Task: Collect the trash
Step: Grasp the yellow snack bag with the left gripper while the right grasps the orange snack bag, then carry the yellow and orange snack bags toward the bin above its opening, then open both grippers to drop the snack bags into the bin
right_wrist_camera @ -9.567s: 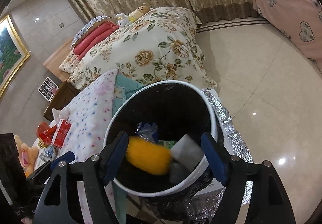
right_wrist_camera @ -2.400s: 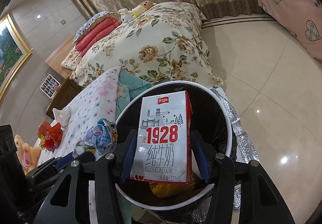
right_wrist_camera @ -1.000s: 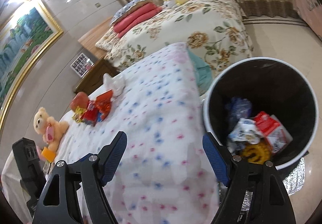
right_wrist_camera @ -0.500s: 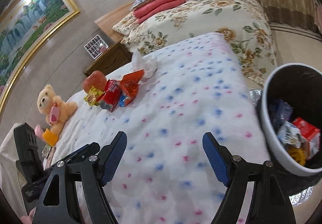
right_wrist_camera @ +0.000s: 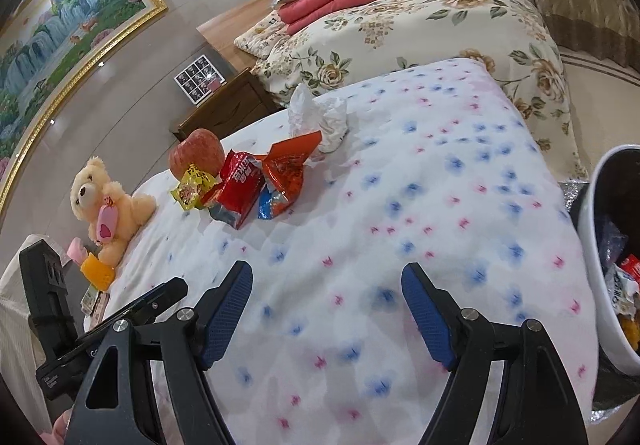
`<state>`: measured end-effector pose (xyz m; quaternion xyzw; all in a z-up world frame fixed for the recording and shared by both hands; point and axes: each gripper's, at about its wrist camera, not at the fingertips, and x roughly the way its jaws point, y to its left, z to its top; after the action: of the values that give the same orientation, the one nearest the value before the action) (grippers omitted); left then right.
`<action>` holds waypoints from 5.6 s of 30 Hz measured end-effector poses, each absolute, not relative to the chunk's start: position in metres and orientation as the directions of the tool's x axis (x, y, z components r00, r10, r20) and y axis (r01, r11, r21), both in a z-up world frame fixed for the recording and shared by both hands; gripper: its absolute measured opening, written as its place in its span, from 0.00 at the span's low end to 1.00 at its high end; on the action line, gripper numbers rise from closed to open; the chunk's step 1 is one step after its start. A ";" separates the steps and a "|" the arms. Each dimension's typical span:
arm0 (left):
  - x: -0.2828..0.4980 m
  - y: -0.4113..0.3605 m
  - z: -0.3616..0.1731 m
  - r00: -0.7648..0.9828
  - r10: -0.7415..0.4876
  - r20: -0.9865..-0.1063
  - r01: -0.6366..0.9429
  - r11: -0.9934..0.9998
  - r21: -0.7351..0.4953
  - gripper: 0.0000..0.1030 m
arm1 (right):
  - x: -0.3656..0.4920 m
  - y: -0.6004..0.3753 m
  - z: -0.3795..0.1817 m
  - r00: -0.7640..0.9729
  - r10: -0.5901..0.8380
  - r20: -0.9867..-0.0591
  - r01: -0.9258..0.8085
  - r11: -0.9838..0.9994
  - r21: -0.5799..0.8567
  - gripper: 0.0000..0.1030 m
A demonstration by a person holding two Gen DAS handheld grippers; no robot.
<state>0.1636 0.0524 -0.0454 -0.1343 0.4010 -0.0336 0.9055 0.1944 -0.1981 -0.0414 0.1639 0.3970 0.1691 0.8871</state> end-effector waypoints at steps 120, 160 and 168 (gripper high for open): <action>0.127 -0.192 -0.014 0.519 -0.521 -0.677 0.465 0.837 -0.288 0.26 | 0.092 -0.401 -0.046 0.757 0.194 -0.624 0.158 0.873 0.462 0.07; 0.146 -0.263 -0.021 0.460 -0.544 -0.702 0.533 0.802 -0.272 0.26 | 0.108 -0.457 -0.057 0.745 0.122 -0.655 0.266 0.846 0.461 0.13; 0.144 -0.241 -0.018 0.486 -0.529 -0.696 0.497 0.822 -0.279 0.26 | 0.108 -0.455 -0.053 0.757 0.118 -0.642 0.262 0.846 0.465 0.45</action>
<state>0.1436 -0.2410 -0.0184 -0.0199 0.4105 -0.2976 0.8617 0.1084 -0.4550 -0.0534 0.2750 0.3461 -0.0402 0.8961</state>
